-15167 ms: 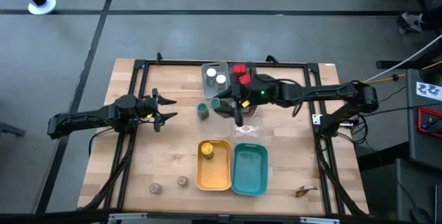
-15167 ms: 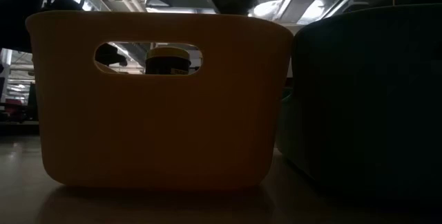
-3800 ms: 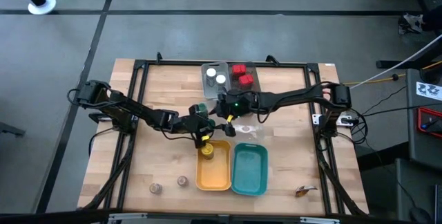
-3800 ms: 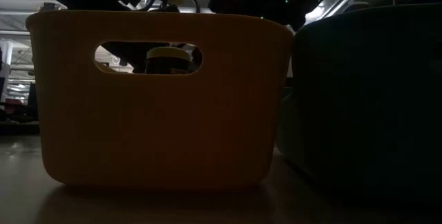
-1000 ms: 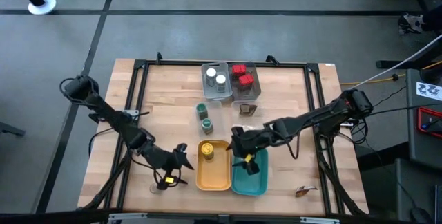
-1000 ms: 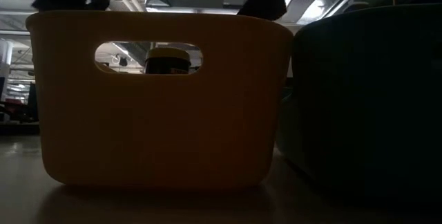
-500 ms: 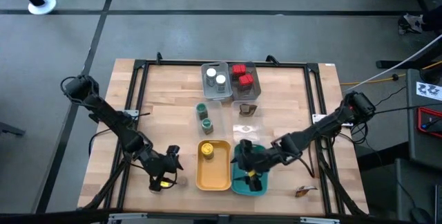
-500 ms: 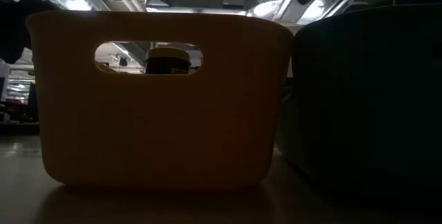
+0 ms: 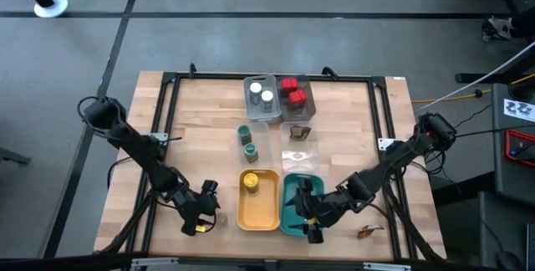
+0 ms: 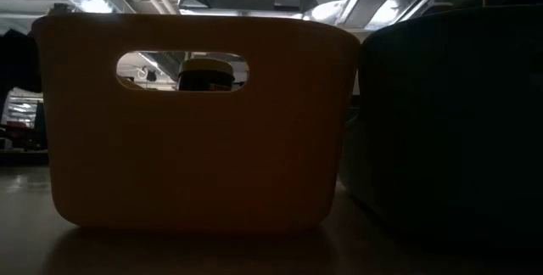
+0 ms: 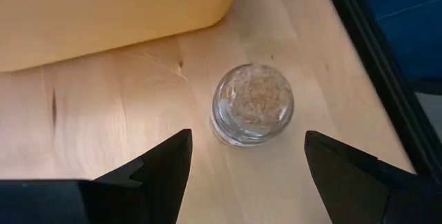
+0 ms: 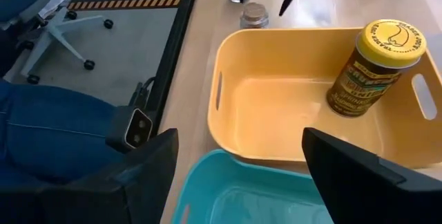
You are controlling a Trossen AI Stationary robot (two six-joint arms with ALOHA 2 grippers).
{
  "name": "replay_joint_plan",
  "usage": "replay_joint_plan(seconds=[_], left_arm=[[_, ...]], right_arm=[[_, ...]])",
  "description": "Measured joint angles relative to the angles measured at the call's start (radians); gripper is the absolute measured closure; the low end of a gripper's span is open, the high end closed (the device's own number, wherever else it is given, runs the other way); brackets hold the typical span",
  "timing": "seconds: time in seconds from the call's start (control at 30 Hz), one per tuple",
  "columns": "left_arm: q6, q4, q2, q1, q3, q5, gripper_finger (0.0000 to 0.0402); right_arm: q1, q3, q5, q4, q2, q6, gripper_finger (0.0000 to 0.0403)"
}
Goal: Sort spices by type
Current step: Put the top brown seasoning bottle into the blue bin
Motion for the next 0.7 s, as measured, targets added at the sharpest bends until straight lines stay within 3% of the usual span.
replay_joint_plan(seconds=[0.7], left_arm=[[0.034,0.205,0.173,0.003,-0.001,-0.003,0.0137]], right_arm=[[0.024,0.0,0.044,0.0,0.0,0.074,0.0095]])
